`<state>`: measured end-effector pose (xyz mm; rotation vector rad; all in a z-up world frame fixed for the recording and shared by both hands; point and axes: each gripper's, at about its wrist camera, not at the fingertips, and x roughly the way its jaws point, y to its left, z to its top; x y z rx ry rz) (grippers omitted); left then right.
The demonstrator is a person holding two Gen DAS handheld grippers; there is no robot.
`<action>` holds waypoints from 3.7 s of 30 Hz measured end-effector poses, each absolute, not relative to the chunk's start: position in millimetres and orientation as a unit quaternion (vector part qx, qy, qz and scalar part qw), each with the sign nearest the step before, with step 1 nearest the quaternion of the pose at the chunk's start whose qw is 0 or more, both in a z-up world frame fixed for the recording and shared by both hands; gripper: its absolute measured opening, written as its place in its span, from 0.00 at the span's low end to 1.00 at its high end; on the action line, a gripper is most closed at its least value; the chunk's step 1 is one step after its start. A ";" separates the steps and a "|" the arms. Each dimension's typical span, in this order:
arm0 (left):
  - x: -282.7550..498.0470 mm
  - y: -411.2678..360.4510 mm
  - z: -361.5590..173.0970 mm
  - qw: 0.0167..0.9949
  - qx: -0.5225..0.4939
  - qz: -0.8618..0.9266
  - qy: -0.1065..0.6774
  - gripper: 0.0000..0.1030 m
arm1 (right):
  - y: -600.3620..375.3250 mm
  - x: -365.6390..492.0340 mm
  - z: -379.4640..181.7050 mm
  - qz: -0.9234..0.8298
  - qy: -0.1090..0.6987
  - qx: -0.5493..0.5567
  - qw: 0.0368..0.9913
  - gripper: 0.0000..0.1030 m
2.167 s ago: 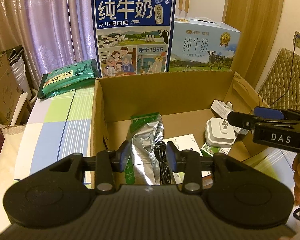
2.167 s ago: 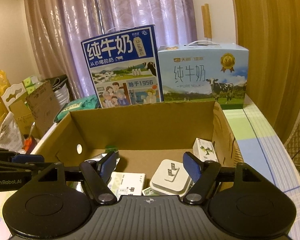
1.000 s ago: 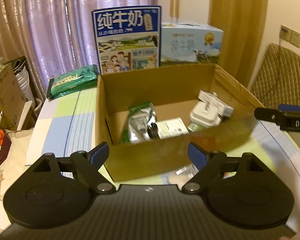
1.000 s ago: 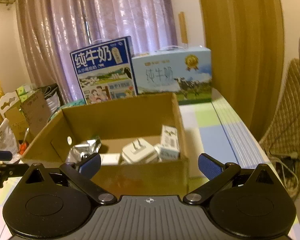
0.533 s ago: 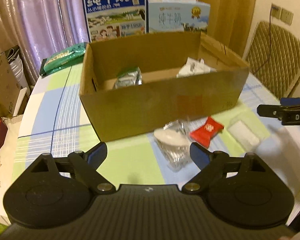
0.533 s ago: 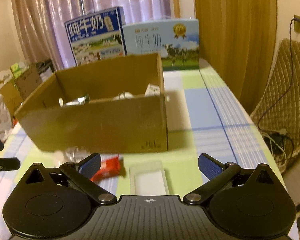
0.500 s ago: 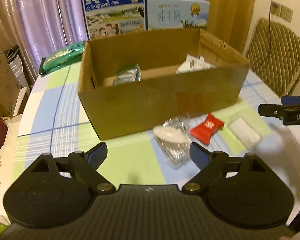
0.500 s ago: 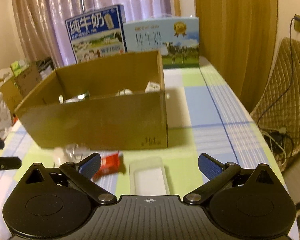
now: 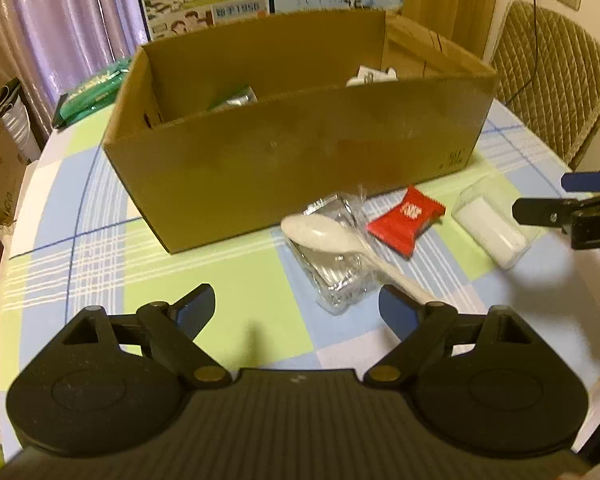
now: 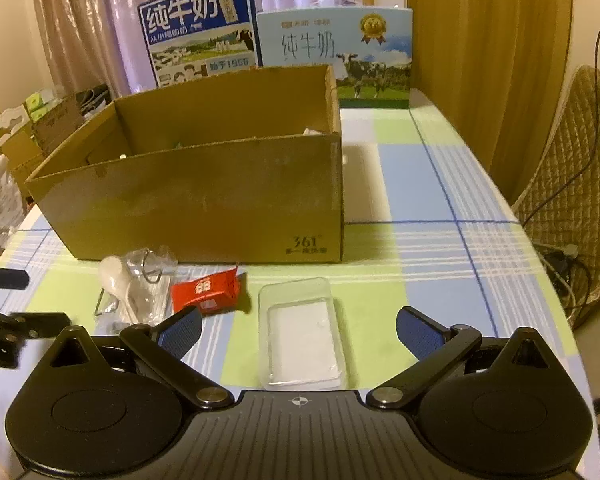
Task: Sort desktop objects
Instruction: 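Move both tools back out of the box toward the table items, then reach the right tool to the white spoon while the left tool reaches the clear wire holder, then grasp the spoon handle with the right tool while the left tool grasps the wire holder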
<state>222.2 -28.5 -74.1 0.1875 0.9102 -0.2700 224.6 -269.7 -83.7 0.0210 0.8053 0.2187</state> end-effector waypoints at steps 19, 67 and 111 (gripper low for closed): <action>254.3 -47.6 -103.6 0.878 0.065 -0.143 0.453 0.48 | -267.8 235.3 -91.0 0.108 0.405 0.023 0.908 0.98; 221.6 4.3 -108.0 0.874 0.056 -0.099 0.472 0.56 | -234.7 228.8 -92.5 0.138 0.395 -0.036 0.907 0.98; 237.6 21.3 -110.2 0.871 0.019 -0.099 0.481 0.30 | -167.8 242.0 -124.8 0.267 0.455 -0.024 0.849 0.00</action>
